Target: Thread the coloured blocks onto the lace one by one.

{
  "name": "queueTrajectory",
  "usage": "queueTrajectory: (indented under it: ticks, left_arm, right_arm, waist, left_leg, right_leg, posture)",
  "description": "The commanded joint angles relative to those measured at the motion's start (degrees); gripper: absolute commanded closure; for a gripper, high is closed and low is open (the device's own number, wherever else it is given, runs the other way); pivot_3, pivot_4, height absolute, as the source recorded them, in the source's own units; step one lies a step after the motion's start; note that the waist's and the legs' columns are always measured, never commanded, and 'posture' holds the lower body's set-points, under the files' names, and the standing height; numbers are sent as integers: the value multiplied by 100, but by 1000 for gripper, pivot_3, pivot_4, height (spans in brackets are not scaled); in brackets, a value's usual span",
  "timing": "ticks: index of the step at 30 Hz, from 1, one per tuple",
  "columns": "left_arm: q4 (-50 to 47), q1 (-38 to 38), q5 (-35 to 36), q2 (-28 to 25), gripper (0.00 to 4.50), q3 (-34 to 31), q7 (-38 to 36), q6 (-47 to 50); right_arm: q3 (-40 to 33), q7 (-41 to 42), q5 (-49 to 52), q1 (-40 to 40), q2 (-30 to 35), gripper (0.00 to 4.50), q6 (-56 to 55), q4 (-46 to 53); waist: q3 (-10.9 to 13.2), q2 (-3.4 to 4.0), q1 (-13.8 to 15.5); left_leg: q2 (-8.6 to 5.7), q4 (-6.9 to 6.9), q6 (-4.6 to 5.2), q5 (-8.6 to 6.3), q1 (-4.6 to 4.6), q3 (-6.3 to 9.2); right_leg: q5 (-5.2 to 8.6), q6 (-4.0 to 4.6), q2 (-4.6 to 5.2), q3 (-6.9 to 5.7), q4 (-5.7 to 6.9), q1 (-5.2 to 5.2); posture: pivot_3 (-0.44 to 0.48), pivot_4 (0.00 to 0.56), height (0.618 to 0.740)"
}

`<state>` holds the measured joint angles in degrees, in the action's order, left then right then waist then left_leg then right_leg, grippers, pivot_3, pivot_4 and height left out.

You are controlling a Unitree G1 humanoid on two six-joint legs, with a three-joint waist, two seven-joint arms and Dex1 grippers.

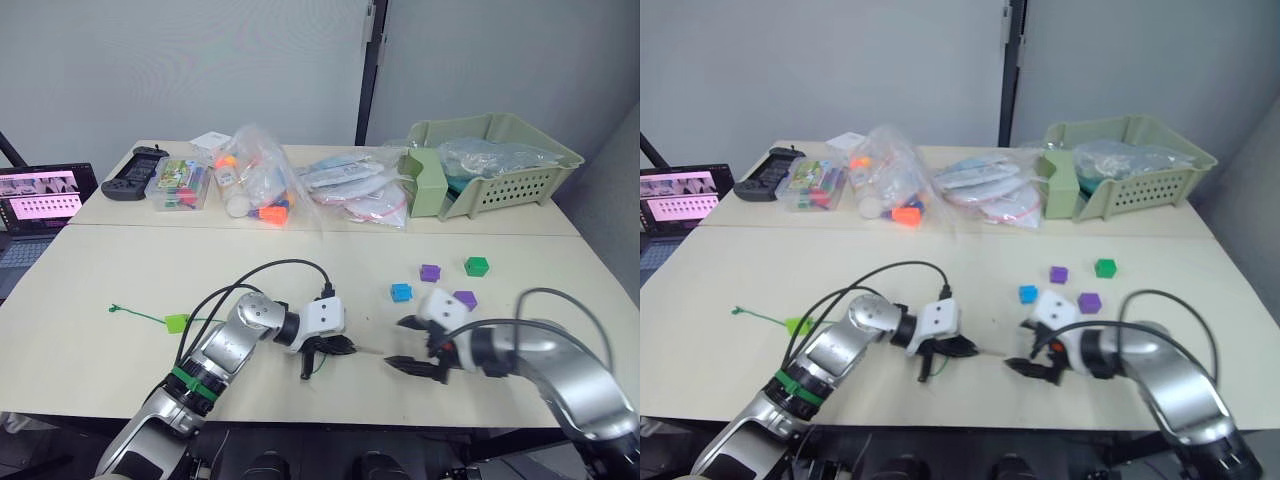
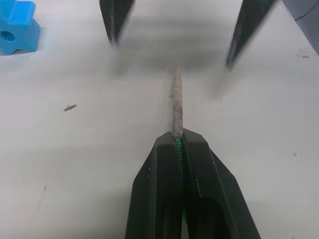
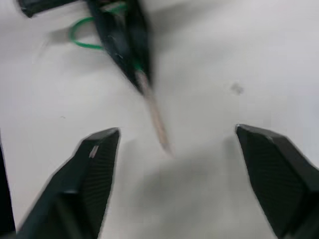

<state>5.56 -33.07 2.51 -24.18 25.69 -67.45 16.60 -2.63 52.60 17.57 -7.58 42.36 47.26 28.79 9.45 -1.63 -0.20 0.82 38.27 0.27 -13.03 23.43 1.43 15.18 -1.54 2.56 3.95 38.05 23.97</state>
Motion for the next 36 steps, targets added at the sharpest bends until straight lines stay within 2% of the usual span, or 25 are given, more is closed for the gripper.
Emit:
queueTrajectory:
  ticks: [1,5,7,10,15,22,28,36]
  left_arm:
    - [-309,-13,132,-27,4500,-106,-28,47]
    - [-400,-25,167,-80,4500,-145,-32,130]
    - [-442,-40,197,-123,4500,-172,-39,168]
    - [-471,-42,224,-164,4500,-182,-40,198]
    - [-476,-42,258,-204,4500,-180,-34,214]
    - [-491,-9,262,-206,4500,-143,-9,182]
    - [-529,51,268,-185,4500,-136,41,191]
    - [-640,153,271,-173,4500,-138,124,234]
  right_arm:
    - [-1051,-682,383,596,-465,443,242,632]
    - [-1508,-1497,277,1304,-1109,443,87,1002]
    - [-1636,-2152,91,1637,-1657,443,-75,1197]
    - [-1566,-2799,-171,1945,-2192,443,-387,1321]
    - [-1256,-3538,-677,2094,-2704,443,-1070,1133]
    - [-1348,-3729,-774,1653,-2595,443,-1566,410]
    - [-1653,-3721,-442,1046,-2390,443,-1381,26]
    - [-1464,-3664,-429,951,-2236,443,-1273,-185]
  waist:
    - [-1,1,-1]
    - [-1,1,-32]
    - [-1,2,-53]
    - [-5,9,-76]
    - [-6,11,-73]
    - [-6,11,-74]
    - [-6,11,-68]
    - [-6,11,-68]
  left_leg:
    - [1,1,0,0,-3,1]
    - [1,1,0,0,-8,-2]
    - [3,1,0,0,-10,-1]
    - [4,1,0,0,-10,-3]
    - [4,1,0,0,-12,-5]
    - [2,1,0,0,-14,-9]
    - [2,0,0,0,-11,-8]
    - [3,0,0,0,-11,-7]
  right_leg:
    - [0,0,-1,0,1,-2]
    - [0,-1,-2,3,3,-4]
    - [0,-1,-4,2,4,-6]
    - [1,-2,-5,6,5,-4]
    - [1,-3,-4,6,4,-4]
    - [0,-3,-4,9,3,-5]
    - [0,-3,-4,10,2,-5]
    - [0,-2,-5,9,3,-4]
  posture:
    - [0,150,740]
    - [0,150,740]
    - [0,150,740]
    - [0,150,740]
    - [0,150,740]
    - [0,150,740]
    - [0,150,740]
    - [0,150,740]
